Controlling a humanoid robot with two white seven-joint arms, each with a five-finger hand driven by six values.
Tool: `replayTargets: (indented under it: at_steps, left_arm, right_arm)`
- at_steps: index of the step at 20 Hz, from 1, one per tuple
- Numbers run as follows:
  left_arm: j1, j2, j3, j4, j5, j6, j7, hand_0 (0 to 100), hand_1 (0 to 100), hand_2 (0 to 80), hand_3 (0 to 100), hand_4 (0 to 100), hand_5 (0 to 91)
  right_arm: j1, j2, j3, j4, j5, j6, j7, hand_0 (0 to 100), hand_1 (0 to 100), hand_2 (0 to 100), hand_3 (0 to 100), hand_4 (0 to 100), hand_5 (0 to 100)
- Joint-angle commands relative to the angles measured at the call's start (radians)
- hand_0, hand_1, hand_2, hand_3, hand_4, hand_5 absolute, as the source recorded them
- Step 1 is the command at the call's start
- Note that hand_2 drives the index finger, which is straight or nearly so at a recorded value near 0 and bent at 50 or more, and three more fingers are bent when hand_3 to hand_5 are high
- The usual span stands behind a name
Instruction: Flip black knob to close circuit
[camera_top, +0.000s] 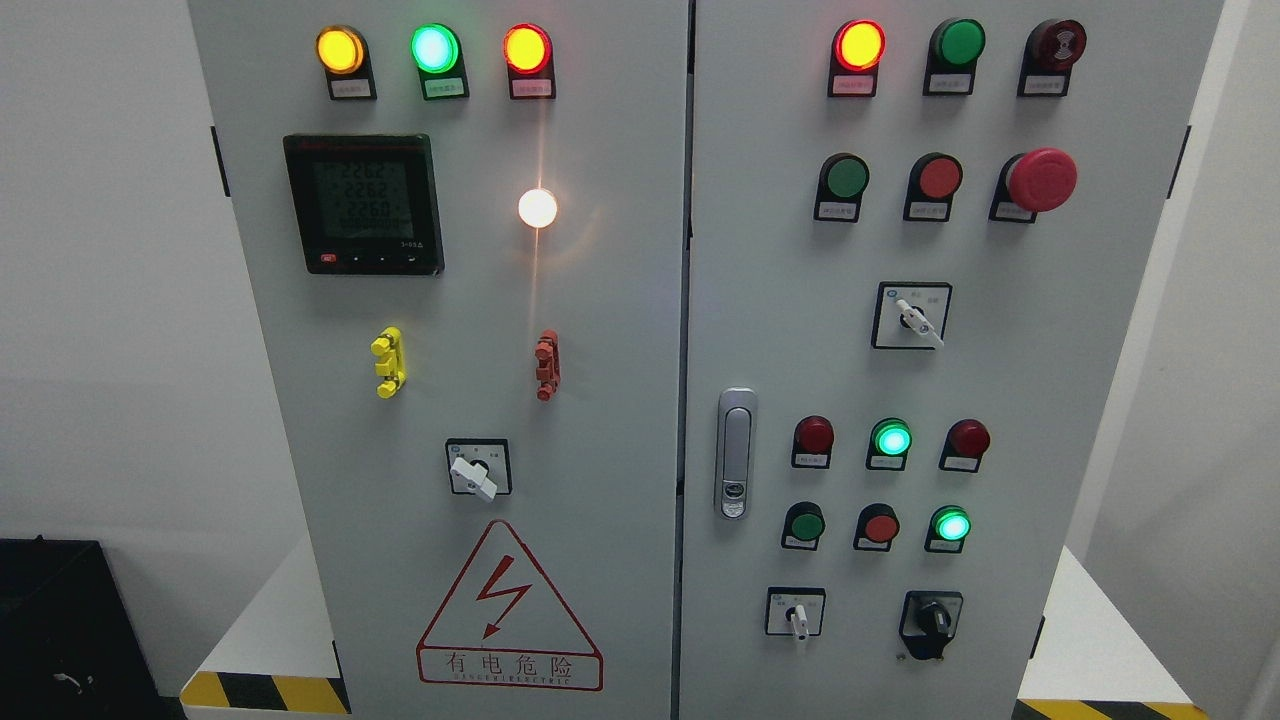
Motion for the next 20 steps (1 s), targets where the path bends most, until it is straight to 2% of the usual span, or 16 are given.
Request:
replayTargets:
  at_steps: [1, 8, 10, 15, 17, 18, 20]
  left_arm:
    - [0.0, 0.0, 0.0, 0.0, 0.0, 0.0, 0.001, 12, 56, 0.0, 0, 0, 0.0]
    - [0.0, 0.0, 0.0, 0.0, 0.0, 0.0, 0.001, 12, 56, 0.0, 0, 0, 0.0]
    - [0.0, 0.0, 0.0, 0.0, 0.0, 0.0, 0.001, 12, 56, 0.0, 0, 0, 0.0]
    - [0.0, 0.0, 0.0, 0.0, 0.0, 0.0, 0.001, 12, 56, 0.0, 0, 0, 0.0]
    - [0.0, 0.0, 0.0, 0.0, 0.0, 0.0, 0.001, 12, 56, 0.0, 0, 0, 0.0]
    - [0.0, 0.0, 0.0, 0.0, 0.0, 0.0, 0.001, 12, 56, 0.0, 0, 0, 0.0]
    - [0.0, 0.0, 0.0, 0.0, 0.0, 0.0, 0.001, 12, 56, 0.0, 0, 0, 0.0]
  right_arm:
    - [0.001, -0.002, -0.029, 0.004, 0.003, -0.002, 0.002, 0, 9, 0, 0, 0, 0]
    - [0.001, -0.002, -0.027, -0.015, 0.003, 0.002, 0.004, 0, 9, 0, 0, 0, 0]
    - [0.001, -0.005, -0.026, -0.057, 0.008, 0.007, 0.002, 0, 9, 0, 0, 0, 0]
    - [0.001, -0.022, -0.029, -0.191, 0.141, 0.055, -0.01, 0, 10, 0, 0, 0, 0]
    - [0.001, -0.029, -0.029, -0.264, 0.17, 0.084, -0.012, 0, 11, 4, 15, 12, 0]
    - [0.001, -0.031, -0.029, -0.3, 0.184, 0.099, -0.015, 0, 11, 6, 17, 15, 0]
    - [-0.001, -0.04, -0.03, -0.372, 0.224, 0.117, -0.032, 0, 15, 11, 24, 24, 7]
